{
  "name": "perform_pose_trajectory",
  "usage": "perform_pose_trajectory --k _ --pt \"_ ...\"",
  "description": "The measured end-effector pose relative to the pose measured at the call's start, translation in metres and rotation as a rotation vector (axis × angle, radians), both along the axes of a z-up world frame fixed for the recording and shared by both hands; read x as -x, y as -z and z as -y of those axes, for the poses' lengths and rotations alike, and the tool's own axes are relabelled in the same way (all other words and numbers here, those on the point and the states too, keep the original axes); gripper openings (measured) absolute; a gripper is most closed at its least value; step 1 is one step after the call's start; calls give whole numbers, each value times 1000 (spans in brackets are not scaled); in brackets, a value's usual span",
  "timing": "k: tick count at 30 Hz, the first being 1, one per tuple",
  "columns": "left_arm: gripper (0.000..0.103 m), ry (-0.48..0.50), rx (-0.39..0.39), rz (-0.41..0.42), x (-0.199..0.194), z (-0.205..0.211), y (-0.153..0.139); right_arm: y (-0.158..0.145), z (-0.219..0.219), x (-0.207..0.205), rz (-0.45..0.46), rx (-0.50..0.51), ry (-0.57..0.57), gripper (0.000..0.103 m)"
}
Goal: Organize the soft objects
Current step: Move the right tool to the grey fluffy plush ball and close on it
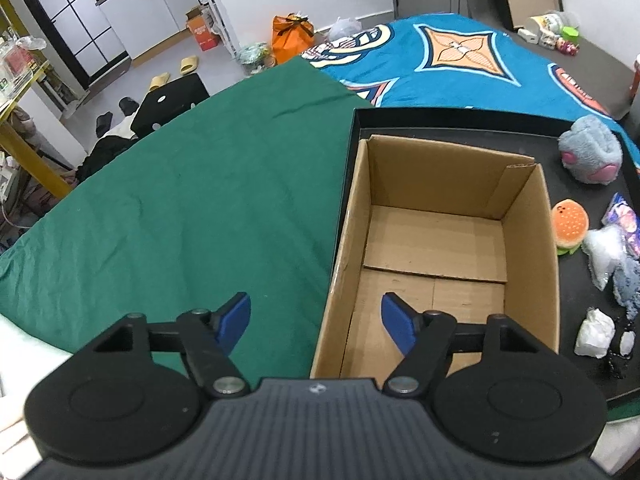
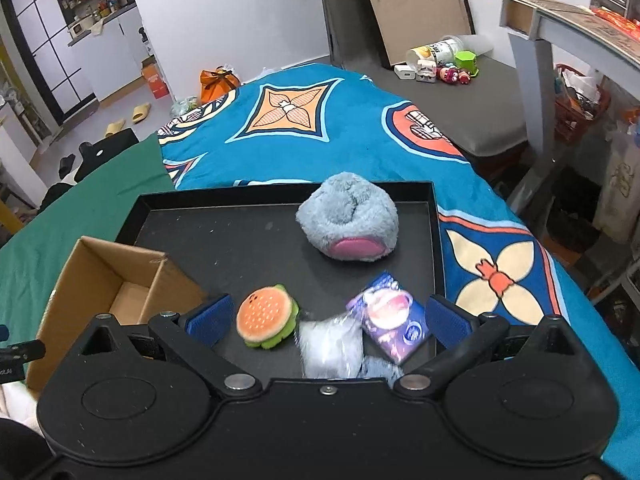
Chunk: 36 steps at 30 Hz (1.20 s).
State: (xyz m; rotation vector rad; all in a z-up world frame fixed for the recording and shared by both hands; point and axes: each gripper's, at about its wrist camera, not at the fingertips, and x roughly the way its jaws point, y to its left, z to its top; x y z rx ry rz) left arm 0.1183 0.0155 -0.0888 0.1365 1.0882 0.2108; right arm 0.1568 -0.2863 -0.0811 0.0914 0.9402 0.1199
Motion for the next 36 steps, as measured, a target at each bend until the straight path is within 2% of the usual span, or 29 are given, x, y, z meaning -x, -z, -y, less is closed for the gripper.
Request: perform_pose_trajectory --k 10,13,16,25,29,36 --pt "56 -21 -51 -47 -14 11 18 31 8 -34 43 10 8 103" --pt "52 -23 -70 -61 -17 14 23 39 11 -39 78 -7 6 103" --pt "46 -25 -88 -74 -21 17 28 44 12 -46 110 18 2 103" --pt "26 -77 -70 -111 -30 16 40 61 8 -60 127 48 -32 103" --pt "24 -92 -75 -109 -31 15 41 69 6 -63 100 47 -35 103" --pt "24 -93 -67 -106 -29 14 39 72 5 -79 114 44 -22 103"
